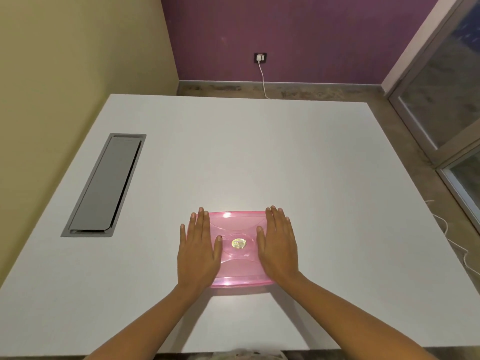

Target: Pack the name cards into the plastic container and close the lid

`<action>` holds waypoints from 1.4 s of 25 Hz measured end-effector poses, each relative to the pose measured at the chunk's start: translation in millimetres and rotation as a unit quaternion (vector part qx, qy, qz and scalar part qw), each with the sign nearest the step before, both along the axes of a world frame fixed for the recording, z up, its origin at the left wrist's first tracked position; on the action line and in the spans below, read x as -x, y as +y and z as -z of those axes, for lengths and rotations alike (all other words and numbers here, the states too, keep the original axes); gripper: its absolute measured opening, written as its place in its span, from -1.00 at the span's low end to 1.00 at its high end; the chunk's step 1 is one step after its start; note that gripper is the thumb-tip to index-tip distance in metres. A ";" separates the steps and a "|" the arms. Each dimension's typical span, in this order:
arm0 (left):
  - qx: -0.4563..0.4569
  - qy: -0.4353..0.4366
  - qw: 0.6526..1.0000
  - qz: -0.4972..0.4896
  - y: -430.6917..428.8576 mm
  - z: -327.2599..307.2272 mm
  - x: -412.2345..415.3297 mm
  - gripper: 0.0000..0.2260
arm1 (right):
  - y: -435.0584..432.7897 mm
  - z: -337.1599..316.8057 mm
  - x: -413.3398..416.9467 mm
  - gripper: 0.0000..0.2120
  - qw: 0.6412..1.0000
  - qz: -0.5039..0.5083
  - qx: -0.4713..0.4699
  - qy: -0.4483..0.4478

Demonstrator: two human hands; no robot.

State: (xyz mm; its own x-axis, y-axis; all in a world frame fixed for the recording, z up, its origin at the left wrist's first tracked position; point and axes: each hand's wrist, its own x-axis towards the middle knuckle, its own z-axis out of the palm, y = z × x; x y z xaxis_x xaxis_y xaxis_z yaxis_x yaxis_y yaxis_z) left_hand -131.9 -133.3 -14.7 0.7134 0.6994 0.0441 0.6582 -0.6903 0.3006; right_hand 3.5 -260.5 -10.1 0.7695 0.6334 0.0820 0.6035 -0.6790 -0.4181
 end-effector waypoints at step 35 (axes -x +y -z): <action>-0.004 -0.158 0.987 -0.032 36.6 -53.7 -37.3 -0.47 | 22.6 -45.0 -49.0 -0.48 0.999 -0.015 -0.041 -0.027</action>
